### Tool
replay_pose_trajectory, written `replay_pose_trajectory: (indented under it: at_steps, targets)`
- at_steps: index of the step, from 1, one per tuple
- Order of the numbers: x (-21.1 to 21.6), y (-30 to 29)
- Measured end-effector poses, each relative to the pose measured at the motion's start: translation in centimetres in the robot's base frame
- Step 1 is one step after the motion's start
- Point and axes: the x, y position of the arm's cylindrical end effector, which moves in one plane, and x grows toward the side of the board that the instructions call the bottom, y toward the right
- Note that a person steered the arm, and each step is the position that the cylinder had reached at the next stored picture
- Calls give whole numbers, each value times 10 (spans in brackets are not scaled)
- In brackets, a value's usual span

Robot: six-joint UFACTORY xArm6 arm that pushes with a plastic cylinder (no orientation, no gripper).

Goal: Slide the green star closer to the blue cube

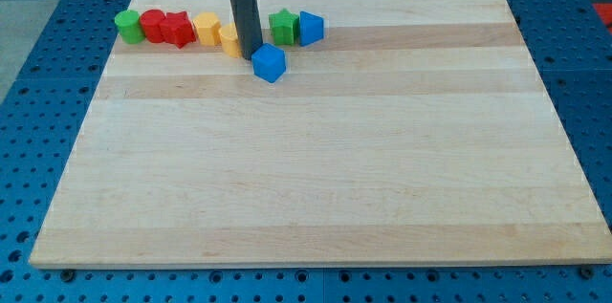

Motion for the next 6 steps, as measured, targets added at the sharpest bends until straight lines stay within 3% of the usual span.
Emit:
replay_pose_trajectory:
  at_steps: [1, 2, 3, 4, 6]
  targets:
    - [-24, 2]
    - [-75, 2]
    - [-93, 11]
    - [-89, 41]
    - [-51, 41]
